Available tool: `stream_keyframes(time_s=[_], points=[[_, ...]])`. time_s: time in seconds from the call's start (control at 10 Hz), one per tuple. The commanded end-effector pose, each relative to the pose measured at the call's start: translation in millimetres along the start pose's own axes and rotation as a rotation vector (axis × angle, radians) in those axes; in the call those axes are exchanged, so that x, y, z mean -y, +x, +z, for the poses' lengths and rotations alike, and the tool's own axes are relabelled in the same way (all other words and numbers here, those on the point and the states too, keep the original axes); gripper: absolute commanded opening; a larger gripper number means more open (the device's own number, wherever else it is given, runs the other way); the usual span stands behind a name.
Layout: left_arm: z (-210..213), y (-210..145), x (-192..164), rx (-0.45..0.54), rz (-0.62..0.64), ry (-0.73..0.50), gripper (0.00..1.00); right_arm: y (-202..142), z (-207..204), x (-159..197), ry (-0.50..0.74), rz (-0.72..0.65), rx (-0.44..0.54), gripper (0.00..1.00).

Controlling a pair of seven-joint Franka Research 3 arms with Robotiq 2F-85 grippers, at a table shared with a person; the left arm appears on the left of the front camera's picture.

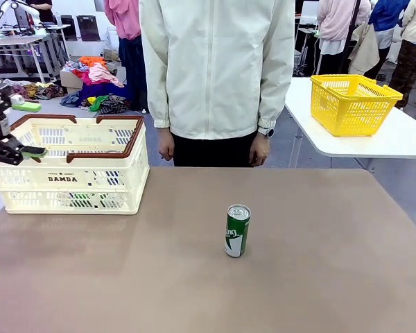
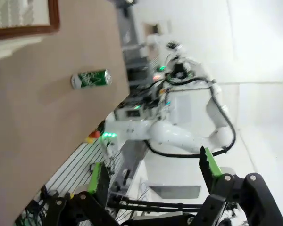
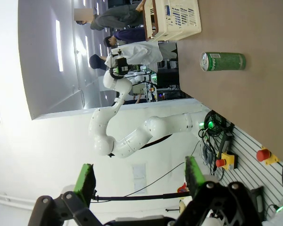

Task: Place the drinks into the Shopping basket.
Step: Pick up one drink and place it into the Shopping basket.

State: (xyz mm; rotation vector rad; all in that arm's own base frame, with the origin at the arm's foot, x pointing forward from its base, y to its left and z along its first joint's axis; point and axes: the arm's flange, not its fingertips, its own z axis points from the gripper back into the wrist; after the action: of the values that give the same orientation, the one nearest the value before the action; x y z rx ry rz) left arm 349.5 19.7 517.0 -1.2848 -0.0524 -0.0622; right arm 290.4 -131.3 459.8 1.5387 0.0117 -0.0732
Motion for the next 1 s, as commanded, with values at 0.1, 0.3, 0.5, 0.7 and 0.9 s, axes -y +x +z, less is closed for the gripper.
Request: stream_keyframes(time_s=[0.1,0.3,0.5,0.7,0.9], points=[[-118,-6,99,-0.201,-0.033,0.400,1.00,-1,1,-5,0.010,-0.016,0.001,1.00],[-200,0,132,-0.242,-0.055,0.568,1.00,-1,1,-5,0.010,-0.016,0.001,1.00],[-287,-9,143,-0.260,-0.094,0.746,1.00,-1,1,-5,0.010,-0.016,0.001,1.00],[-372,-10,140,-0.275,-0.130,0.889,1.00,-1,1,-5,0.010,-0.016,0.001,1.00],[-429,-1,130,-0.241,-0.135,0.962,1.00,-1,1,-5,0.010,-0.016,0.001,1.00]])
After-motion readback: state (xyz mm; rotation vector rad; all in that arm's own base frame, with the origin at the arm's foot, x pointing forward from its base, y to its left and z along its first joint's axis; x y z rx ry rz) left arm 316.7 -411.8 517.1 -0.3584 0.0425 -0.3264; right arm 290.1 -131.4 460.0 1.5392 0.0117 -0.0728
